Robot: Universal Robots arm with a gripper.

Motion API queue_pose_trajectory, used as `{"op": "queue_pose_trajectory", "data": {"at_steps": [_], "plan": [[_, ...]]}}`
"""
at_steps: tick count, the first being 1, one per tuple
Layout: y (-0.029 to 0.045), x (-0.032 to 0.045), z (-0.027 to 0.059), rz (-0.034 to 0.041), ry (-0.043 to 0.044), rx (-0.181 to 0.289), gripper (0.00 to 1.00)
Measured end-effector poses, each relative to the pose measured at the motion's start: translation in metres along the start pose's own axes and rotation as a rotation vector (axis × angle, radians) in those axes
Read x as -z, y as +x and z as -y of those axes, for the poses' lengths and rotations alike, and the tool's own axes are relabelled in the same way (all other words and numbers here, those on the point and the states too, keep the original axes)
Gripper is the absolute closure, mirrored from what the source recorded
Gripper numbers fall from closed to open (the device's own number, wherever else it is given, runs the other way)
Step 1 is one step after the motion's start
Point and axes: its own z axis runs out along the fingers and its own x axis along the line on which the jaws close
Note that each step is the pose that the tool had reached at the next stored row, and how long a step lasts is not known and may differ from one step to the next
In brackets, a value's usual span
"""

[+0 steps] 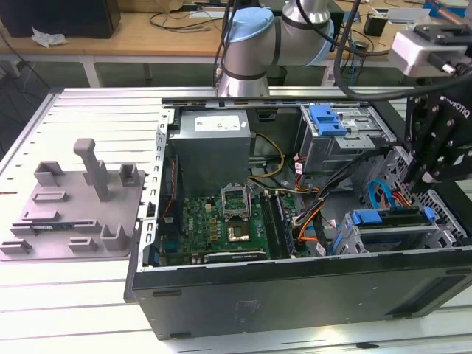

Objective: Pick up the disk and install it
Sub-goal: 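Insert the second disk wire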

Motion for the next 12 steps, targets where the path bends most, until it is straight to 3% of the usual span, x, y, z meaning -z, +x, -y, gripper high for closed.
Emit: {"op": "queue_pose_trajectory", "data": {"at_steps": [6, 8, 12], "plan": [[0.0002, 0.0036, -0.0004, 0.0, 0.0007, 0.0, 0.78], [0.0002, 0.0037, -0.0004, 0.0, 0.0007, 0.0, 0.89], [0.0002, 0.0037, -0.0004, 0.0, 0.0008, 0.0, 0.89]]}}
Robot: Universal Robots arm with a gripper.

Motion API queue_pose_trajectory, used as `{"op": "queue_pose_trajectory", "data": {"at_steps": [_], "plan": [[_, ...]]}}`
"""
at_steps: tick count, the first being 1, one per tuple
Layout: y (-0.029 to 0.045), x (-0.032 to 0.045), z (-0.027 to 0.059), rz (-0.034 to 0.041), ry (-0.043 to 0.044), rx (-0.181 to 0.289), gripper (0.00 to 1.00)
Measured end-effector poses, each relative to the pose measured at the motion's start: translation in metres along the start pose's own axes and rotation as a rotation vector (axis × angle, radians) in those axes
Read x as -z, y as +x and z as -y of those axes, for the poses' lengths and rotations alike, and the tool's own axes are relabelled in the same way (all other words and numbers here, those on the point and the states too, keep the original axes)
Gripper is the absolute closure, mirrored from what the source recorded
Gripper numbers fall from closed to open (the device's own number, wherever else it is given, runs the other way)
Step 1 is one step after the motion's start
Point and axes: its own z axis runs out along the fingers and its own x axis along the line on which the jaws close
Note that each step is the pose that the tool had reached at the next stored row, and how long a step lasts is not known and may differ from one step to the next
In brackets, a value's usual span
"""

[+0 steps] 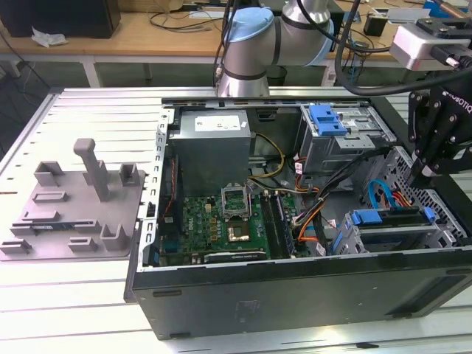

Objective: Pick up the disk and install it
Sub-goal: 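Insert the second disk wire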

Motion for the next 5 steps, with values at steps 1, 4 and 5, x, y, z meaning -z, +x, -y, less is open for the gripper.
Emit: {"op": "queue_pose_trajectory", "data": {"at_steps": [1, 4, 5], "plan": [[0.0, 0.0, 0.0, 0.0, 0.0, 0.0, 0.89], [0.0, 0.0, -0.0001, 0.0, 0.0001, 0.0, 0.89], [0.0, 0.0, -0.0001, -0.0001, 0.0001, 0.0, 0.89]]}}
